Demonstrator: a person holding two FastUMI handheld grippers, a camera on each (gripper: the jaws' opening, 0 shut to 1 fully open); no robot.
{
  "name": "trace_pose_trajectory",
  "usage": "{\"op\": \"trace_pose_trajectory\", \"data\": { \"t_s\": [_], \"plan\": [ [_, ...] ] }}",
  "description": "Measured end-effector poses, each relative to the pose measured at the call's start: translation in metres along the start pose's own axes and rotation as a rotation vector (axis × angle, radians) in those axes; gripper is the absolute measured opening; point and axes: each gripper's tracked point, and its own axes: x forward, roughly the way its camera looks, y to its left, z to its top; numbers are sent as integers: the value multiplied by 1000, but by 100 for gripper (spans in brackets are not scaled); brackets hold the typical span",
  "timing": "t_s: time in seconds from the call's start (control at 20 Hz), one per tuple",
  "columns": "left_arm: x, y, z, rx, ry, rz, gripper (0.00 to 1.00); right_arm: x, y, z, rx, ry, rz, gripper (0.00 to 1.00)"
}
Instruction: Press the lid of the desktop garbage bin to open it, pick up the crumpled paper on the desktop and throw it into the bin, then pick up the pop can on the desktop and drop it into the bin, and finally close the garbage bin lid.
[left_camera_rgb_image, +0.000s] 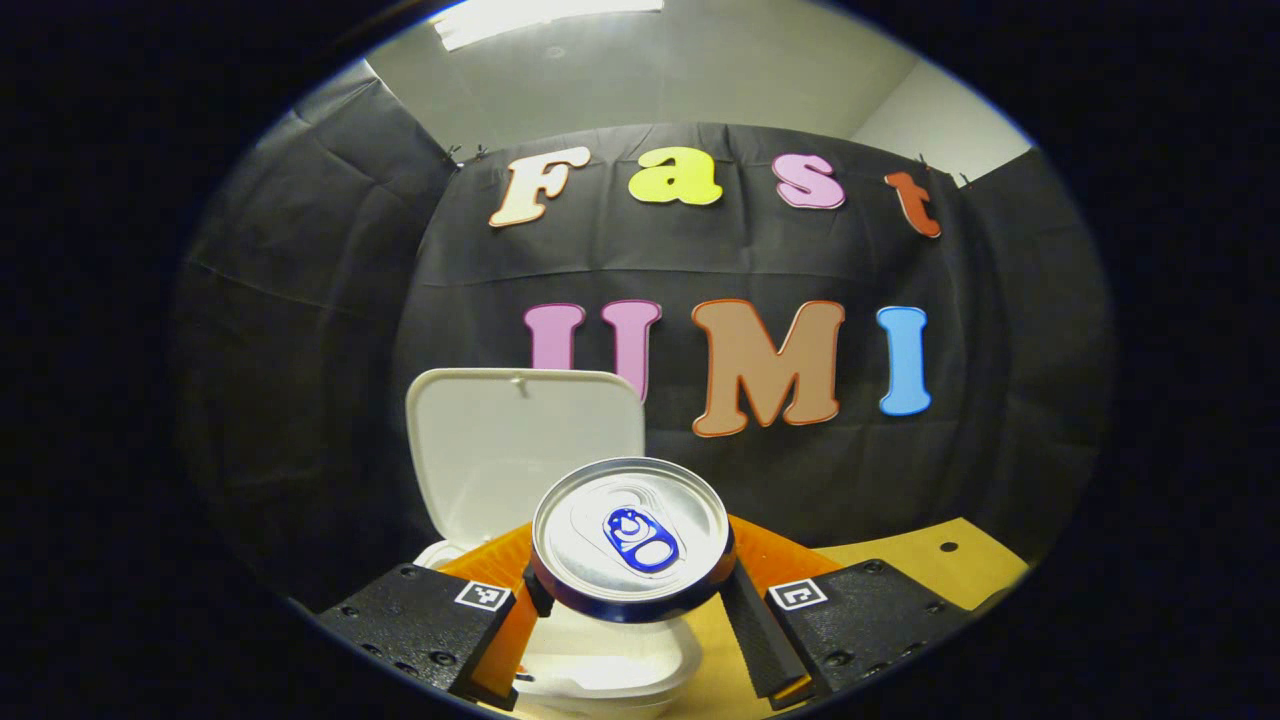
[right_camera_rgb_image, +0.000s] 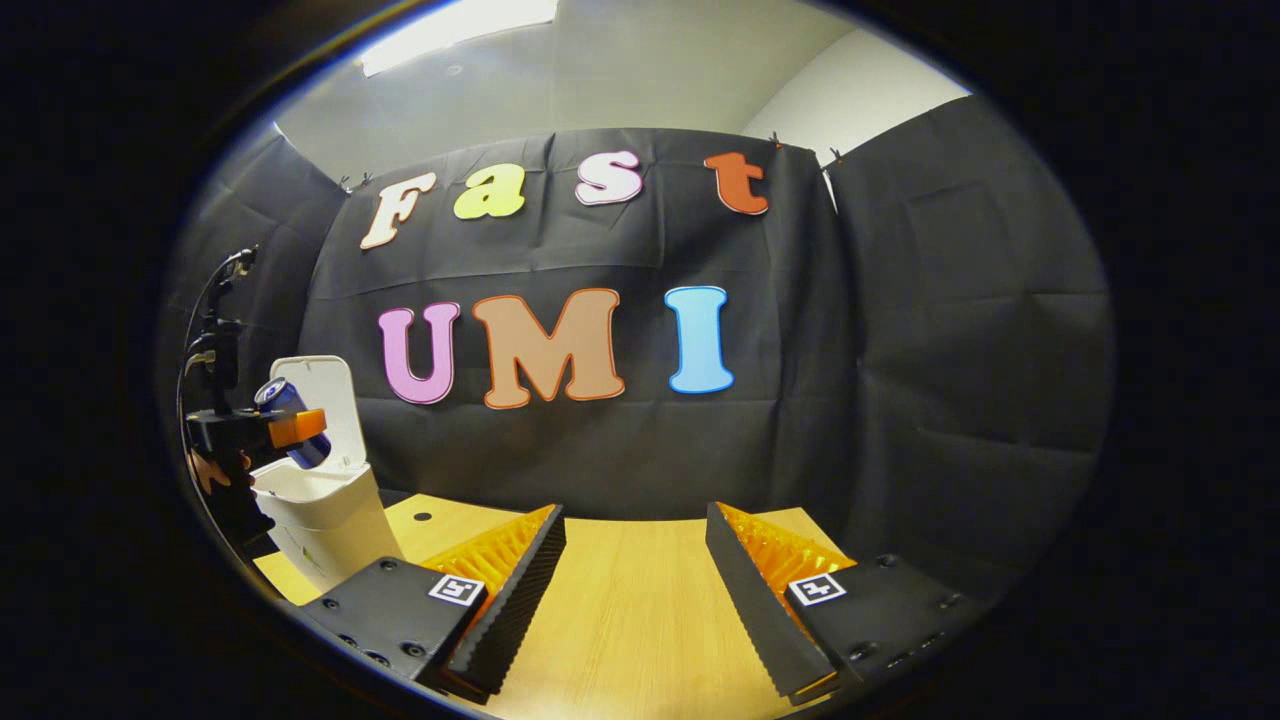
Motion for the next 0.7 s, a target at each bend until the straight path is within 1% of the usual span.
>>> {"op": "trace_pose_trajectory", "data": {
  "t_s": [0.1, 0.2, 0.35, 0.45, 0.5, 0.7],
  "plan": [
    [1, 16, -8, 5, 22, 37, 78, 4, 6, 1, -5, 0, 11, 94],
    [2, 25, -21, 4, 50, 55, 78, 6, 10, -1, -3, 5, 21, 94],
    [0, 33, -26, 12, 58, 70, 80, 8, 13, -3, -4, 13, 20, 94],
    [0, 34, -23, 16, 48, 72, 82, 8, 14, -4, -7, 15, 20, 94],
    [0, 35, -18, 22, 40, 73, 87, 8, 15, -3, -8, 14, 19, 94],
    [5, 36, 19, 21, -15, 65, 88, 8, 15, -1, -1, 7, 13, 94]
  ]
}}
